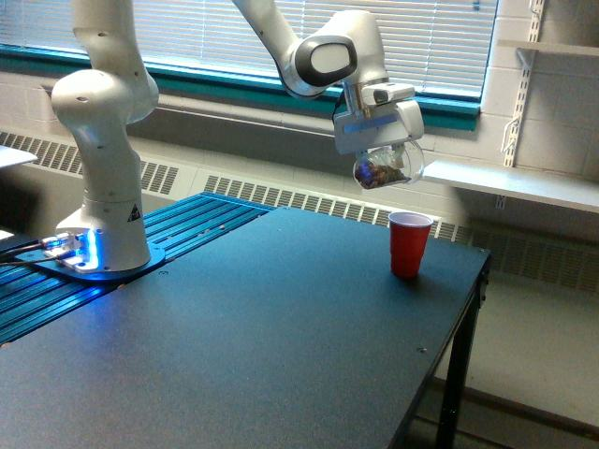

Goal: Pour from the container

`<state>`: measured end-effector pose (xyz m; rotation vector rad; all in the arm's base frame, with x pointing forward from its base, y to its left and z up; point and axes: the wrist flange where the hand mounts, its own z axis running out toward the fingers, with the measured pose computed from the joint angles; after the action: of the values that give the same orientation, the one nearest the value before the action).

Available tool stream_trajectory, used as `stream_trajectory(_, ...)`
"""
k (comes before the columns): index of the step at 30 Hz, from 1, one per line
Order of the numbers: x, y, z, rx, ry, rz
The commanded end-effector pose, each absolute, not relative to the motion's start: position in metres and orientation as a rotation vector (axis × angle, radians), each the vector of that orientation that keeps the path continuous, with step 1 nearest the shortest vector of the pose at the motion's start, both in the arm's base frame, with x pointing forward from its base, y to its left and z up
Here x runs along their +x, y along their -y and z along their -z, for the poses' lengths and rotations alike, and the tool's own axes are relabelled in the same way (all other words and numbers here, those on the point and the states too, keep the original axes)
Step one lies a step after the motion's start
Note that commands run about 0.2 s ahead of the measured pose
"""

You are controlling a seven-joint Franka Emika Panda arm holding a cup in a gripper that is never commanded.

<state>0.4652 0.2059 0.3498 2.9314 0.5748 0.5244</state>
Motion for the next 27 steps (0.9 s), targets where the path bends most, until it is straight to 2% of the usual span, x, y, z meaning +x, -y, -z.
stream_trajectory(1, 0.468, -0.217, -0.352, 2.919, -0.576, -0.524)
stream_trajectory(27, 0.475, -0.235, -0.342, 2.855, -0.614, -0.446)
